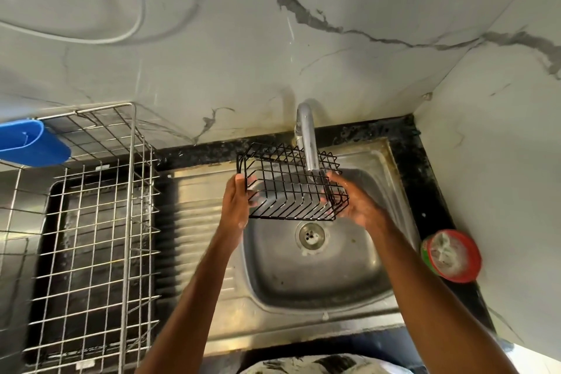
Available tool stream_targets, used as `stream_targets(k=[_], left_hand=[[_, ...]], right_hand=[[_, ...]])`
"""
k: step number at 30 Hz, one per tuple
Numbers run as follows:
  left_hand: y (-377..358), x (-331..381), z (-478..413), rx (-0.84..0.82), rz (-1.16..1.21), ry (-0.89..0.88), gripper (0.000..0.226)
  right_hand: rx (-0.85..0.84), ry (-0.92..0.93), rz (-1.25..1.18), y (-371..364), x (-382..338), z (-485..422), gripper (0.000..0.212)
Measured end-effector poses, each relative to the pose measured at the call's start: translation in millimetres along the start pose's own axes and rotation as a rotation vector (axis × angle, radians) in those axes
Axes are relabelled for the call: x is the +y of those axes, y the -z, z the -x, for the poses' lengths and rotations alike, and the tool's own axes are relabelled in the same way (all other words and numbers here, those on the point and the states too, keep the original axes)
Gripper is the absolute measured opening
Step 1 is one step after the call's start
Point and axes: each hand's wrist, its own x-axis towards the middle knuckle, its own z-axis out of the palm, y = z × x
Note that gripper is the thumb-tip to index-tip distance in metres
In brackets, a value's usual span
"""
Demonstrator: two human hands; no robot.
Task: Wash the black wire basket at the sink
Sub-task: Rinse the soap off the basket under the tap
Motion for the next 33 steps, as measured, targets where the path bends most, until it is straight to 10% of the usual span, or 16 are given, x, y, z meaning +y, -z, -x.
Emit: stream_targets(k=[4,10,24,29,33], left_hand=[[6.7,12.9,1.0,-0.129,-0.225,-0.017,0.058],[14.8,25.8,-24.7,-0.157,-0.512,0.129,0.107],[-19.2,50.2,-23.9,-0.167,-0.41,0.347,0.067],[-28.5,43.8,-21.8,-0.146,-0.425,0.323,0.072],[-50.1,46.6,-15.5,-0.137,-0.504,0.262,0.07]], right_hand=[[0.027,0.102,-0.083,0.0,-3.2,6.8,0.005],[0.144,0.136,0.036,2.5,-8.8,1.0,0.034],[0.268,0.098,0.172,12.8,-31.3,-22.4,0.058],[0.507,0.489,0.817,-4.5,-30.6,-4.1,0.059],[0.235,0.779,1.208,-67.0,-17.5,39.2,0.058]])
